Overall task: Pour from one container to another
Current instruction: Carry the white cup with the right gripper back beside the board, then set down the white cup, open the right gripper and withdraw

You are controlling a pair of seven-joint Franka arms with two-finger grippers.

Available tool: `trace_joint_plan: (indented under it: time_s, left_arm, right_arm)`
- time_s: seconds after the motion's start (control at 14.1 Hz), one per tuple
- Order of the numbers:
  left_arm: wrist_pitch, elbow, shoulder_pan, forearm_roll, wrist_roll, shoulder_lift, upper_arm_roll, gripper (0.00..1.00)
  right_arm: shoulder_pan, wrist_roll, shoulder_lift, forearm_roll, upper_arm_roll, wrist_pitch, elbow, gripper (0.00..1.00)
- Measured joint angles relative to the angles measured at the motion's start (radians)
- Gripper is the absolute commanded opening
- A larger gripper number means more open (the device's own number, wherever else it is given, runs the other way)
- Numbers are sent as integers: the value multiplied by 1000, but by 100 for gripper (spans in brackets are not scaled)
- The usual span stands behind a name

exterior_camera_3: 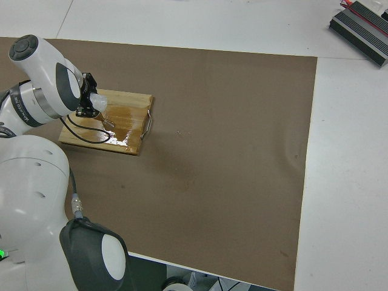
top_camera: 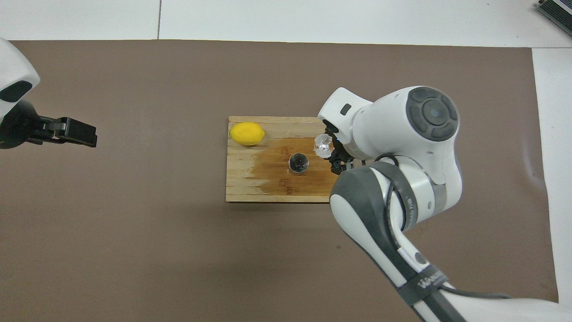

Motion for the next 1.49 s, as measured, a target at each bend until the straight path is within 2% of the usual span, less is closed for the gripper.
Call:
trace_joint_plan:
  time_s: [0.36,0.64,1.07,1.14,1.21,1.28,1.49]
  left_arm:
    - [0,0,0,0,0,0,0,100]
    - [0,0,0,0,0,0,0,100]
    - [0,0,0,0,0,0,0,100]
    - [0,0,0,0,0,0,0,100]
    - [0,0,0,0,0,0,0,100]
    - [0,0,0,0,0,0,0,100]
    - [0,0,0,0,0,0,0,100]
  right_arm:
    - [-179,-273,-15,260,-4,0,-81,0]
    - [-334,-514,-21,472,-7,-1,-203,0]
    - [-433,-791,-2,645,-8,82,-380,0]
    - [-445,-836,13,665,-8,88,-389,22]
    - [-451,-861,30,674,-8,100,-392,58]
    - [-452,-874,43,678,-7,110,-392,100]
    - [-446,-879,55,679,0,116,-388,100]
